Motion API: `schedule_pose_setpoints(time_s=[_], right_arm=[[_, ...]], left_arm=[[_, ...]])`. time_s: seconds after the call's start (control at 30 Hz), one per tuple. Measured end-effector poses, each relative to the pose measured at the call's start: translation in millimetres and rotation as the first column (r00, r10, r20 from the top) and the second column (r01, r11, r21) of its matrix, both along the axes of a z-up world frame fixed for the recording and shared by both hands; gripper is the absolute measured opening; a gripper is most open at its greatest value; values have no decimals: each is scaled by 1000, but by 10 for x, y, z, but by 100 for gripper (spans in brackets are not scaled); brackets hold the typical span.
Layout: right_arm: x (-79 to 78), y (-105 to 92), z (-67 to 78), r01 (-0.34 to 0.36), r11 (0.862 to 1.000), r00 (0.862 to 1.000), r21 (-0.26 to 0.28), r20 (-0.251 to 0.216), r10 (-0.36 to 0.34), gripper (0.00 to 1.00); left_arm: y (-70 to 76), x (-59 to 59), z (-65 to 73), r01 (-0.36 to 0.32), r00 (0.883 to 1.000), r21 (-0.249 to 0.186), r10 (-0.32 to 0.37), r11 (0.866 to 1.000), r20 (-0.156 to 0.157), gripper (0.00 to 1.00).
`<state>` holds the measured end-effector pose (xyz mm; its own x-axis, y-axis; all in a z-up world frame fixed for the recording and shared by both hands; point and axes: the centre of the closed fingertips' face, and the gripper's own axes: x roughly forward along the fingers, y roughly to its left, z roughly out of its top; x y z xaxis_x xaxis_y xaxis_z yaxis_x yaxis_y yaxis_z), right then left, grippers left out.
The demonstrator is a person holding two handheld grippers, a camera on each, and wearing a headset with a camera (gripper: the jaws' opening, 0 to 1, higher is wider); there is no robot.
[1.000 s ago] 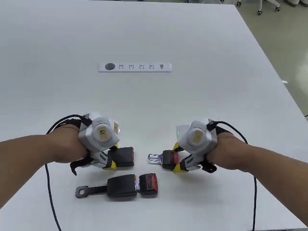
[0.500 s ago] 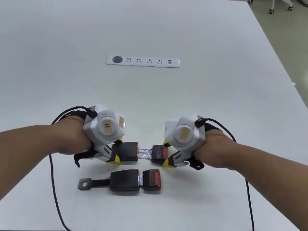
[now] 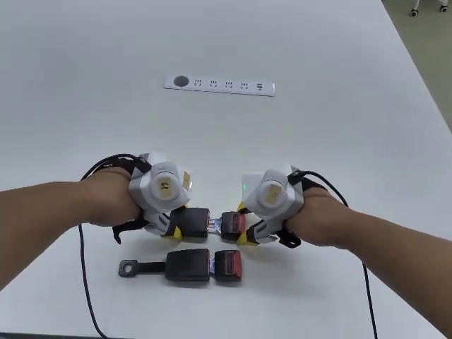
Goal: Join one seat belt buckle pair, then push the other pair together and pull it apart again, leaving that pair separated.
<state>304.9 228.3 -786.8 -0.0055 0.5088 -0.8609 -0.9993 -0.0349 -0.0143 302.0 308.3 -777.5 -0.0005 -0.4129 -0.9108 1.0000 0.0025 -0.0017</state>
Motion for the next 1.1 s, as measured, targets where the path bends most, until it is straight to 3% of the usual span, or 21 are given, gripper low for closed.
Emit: schedule_pose_setpoints(time_s=[0.37, 0.87, 1.03, 1.1], right_arm=[[-12, 151, 12, -27, 999, 1000, -46, -9, 26, 29], [-3, 113, 17, 2, 998, 1000, -62, -15, -3, 30], [-3, -15, 5, -8, 996, 1000, -85, -11, 7, 31], [-34, -26, 19, 3, 999, 999, -32, -39, -4, 31]], left_arm=[[0, 6, -11, -6, 1000, -3, 6, 1000, -3, 32], [7, -9, 6, -35, 999, -29, 35, 999, -1, 32], [26, 13, -25, -28, 1000, -24, 28, 999, -4, 32], [29, 16, -38, -25, 1000, -22, 25, 999, -2, 32]])
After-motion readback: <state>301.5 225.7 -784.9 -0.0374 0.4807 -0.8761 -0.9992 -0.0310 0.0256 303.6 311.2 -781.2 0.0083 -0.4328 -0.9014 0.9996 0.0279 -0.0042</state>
